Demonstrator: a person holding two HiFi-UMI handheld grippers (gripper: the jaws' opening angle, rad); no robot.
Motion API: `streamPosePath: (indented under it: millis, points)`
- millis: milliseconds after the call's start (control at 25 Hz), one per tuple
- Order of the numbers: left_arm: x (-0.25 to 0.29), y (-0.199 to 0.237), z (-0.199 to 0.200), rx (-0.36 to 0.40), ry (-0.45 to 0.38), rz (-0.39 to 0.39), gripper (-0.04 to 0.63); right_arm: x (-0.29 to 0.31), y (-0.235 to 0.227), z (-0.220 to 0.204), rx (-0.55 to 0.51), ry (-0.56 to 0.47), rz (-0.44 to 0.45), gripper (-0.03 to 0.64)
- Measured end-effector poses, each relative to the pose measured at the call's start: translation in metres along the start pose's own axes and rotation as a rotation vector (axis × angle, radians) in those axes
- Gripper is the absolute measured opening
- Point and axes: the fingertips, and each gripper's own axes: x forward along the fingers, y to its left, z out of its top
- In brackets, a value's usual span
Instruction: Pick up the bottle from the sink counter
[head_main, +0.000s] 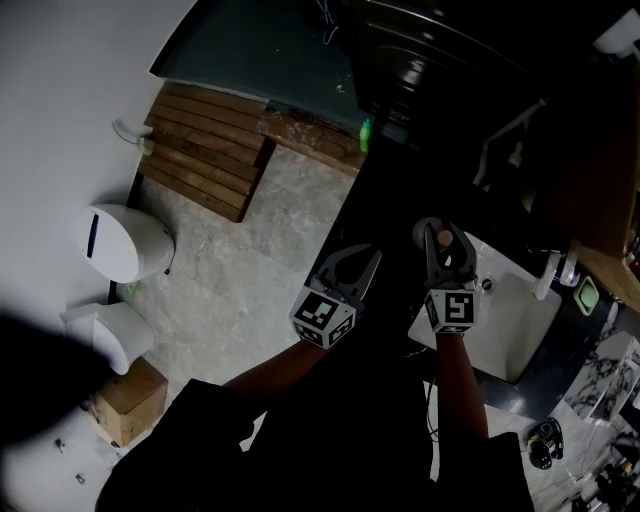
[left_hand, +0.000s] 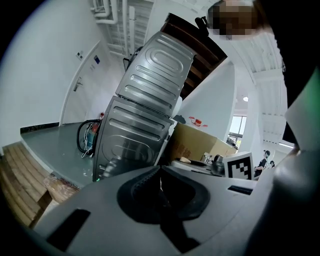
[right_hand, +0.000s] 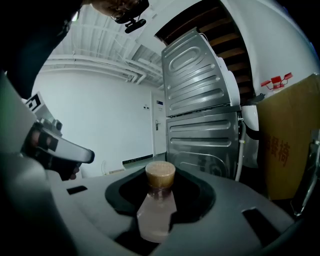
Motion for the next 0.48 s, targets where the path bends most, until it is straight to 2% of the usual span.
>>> streamPosePath:
  millis: [200, 480]
  points:
    - [0.010, -0.011, 0.019, 0.017, -0.044, -0.007, 0.015, -0.037, -0.005, 0.012, 0.036, 0.040, -0.017, 0.143]
    - [0.022, -0.064, 0.037, 0.069, -0.078, -0.060, 0.015, -0.099, -0.023, 0.044, 0.043, -0.014, -0.108, 0.143]
